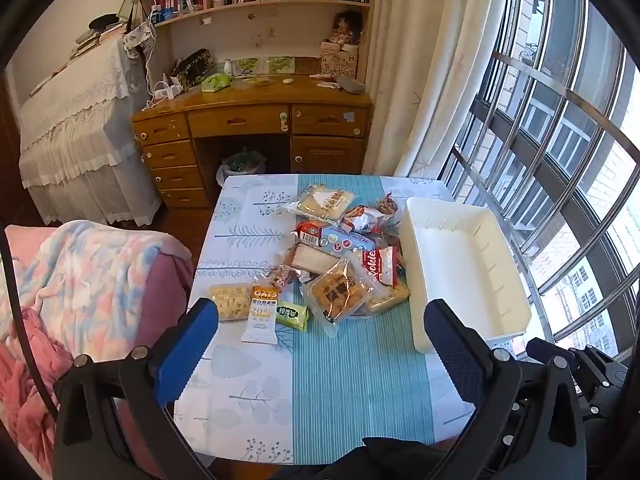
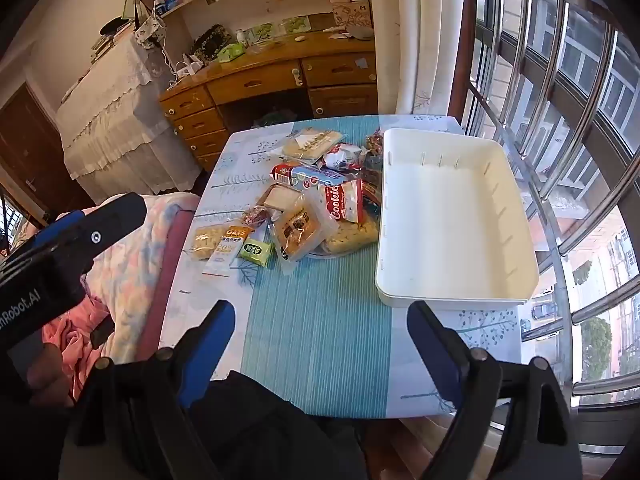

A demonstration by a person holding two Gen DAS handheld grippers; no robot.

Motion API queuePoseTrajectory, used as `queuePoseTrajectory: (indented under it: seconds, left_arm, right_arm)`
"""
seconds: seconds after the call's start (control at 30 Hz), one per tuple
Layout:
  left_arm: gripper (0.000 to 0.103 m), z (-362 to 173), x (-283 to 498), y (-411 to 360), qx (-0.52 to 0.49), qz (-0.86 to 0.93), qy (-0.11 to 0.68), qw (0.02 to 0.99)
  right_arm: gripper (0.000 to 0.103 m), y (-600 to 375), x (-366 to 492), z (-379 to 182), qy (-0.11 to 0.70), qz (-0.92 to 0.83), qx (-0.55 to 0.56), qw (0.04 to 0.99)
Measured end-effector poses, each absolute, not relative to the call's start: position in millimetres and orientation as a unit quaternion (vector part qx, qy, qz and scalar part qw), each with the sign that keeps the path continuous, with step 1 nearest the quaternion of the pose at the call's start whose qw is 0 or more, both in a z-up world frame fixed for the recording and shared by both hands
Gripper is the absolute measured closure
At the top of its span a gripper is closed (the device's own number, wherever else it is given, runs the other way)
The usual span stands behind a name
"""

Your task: Organize snacks

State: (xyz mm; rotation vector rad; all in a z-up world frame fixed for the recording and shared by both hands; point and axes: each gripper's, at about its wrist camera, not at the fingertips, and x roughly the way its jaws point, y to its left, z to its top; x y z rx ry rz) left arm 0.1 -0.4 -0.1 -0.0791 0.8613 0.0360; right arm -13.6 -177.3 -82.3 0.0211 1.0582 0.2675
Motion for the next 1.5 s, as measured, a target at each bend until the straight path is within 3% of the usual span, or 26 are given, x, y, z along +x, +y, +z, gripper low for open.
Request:
queuePoseTrajectory:
  seconds: [1.5]
  left_arm:
    - [0.002, -6, -11, -46, -0.051, 0.032, 0.422, 0.904]
  right_arm:
    - [0.014, -235, 17, -92, 0.488, 0.181, 0.039, 0.853]
